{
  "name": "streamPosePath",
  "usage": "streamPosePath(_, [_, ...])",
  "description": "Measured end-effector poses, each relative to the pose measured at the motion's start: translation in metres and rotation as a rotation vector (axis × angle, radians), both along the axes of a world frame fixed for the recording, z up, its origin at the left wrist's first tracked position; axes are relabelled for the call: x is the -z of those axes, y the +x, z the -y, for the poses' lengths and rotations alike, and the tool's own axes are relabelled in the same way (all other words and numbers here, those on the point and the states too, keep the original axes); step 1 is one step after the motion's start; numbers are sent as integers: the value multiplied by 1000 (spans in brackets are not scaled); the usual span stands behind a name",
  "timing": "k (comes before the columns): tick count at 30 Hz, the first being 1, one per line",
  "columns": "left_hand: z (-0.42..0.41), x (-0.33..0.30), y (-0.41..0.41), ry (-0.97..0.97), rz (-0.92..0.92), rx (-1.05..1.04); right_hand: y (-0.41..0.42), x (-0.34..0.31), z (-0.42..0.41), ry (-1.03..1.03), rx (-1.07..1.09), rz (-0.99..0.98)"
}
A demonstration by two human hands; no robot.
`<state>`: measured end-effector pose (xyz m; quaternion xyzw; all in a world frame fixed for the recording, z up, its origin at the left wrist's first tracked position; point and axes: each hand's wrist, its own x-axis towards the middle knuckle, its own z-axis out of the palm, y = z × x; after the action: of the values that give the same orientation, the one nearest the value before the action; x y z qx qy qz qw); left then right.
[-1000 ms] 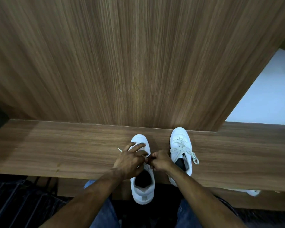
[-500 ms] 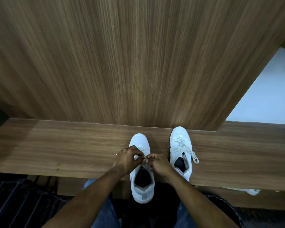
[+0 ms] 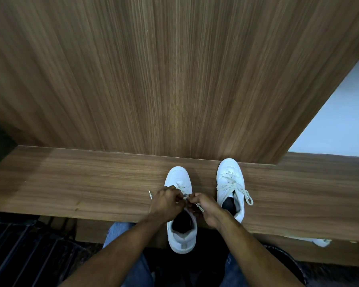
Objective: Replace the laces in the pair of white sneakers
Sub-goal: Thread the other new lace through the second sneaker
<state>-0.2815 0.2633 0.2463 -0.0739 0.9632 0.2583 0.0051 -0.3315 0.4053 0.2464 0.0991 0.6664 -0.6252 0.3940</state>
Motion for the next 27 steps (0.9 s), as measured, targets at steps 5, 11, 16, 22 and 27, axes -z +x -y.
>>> streamPosePath(5, [5,-32,-20,236,445,53,0,-1,-7,98,-54,-115])
streamPosePath(11, [17,-45,-30,400,526,2,-12,-10,-10,258,-299,-508])
streamPosePath(16, [25,-34,-25,310,473,-39,-14,-29,-17,860,-664,-1153])
streamPosePath(22, [46,-18,-3,332,512,-135,-6,-25,-41,1194,-909,-1169])
streamPosePath(27, [42,-12,-6,338,474,-151,-7,-22,-35,1277,-934,-1203])
